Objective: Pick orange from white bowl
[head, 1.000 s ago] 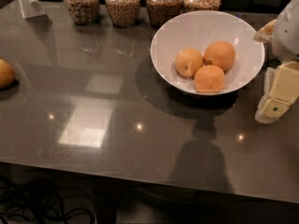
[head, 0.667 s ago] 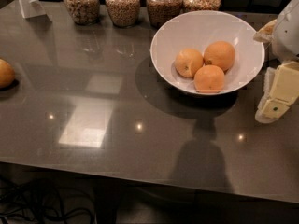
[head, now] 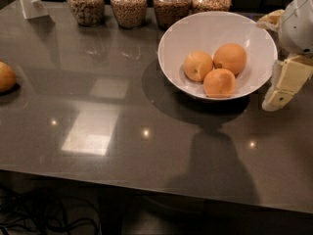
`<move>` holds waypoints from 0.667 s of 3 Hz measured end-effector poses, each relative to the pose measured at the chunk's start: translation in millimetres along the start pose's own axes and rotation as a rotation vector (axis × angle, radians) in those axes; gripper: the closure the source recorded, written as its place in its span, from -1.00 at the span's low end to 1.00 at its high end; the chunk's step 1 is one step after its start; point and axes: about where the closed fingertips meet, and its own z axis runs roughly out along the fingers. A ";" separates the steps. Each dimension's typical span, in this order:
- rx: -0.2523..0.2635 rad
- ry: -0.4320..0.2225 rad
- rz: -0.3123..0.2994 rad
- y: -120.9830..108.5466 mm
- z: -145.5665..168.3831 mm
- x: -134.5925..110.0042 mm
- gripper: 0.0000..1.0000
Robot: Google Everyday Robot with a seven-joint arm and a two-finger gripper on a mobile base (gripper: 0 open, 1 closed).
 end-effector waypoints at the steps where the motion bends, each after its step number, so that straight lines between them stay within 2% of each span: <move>1: 0.044 -0.059 -0.164 -45.4 23.0 -6.5 -1.00; 2: 0.046 -0.094 -0.334 -91.1 44.9 -19.0 -1.00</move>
Offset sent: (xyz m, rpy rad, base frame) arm 0.1679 0.0274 0.0076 -0.0882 -0.1848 0.5373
